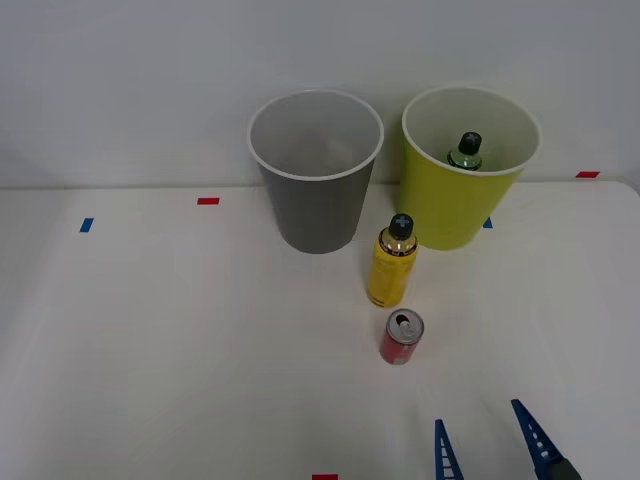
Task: Put cans in the gray bin, plastic bottles in the light green bin
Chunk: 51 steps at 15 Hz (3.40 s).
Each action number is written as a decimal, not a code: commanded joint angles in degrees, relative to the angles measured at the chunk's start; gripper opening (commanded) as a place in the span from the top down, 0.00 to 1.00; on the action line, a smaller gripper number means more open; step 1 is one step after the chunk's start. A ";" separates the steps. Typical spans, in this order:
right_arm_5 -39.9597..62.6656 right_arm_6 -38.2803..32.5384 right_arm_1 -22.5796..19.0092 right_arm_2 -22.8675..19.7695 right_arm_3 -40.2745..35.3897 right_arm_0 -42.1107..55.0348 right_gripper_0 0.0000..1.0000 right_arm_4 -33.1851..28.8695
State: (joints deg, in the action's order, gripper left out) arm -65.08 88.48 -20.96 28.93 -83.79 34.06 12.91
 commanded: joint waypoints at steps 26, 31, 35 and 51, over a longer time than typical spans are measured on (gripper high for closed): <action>27.64 10.31 10.41 -1.77 1.09 -18.41 0.06 2.03; 27.64 11.63 10.59 -1.77 1.09 -18.50 0.56 1.68; 27.64 12.16 10.85 -1.77 1.09 -18.41 1.00 2.30; 41.27 11.19 -2.33 3.68 -37.49 -9.80 1.00 16.97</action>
State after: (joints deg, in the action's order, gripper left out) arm -29.19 99.49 -21.12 32.42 -114.63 24.32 25.45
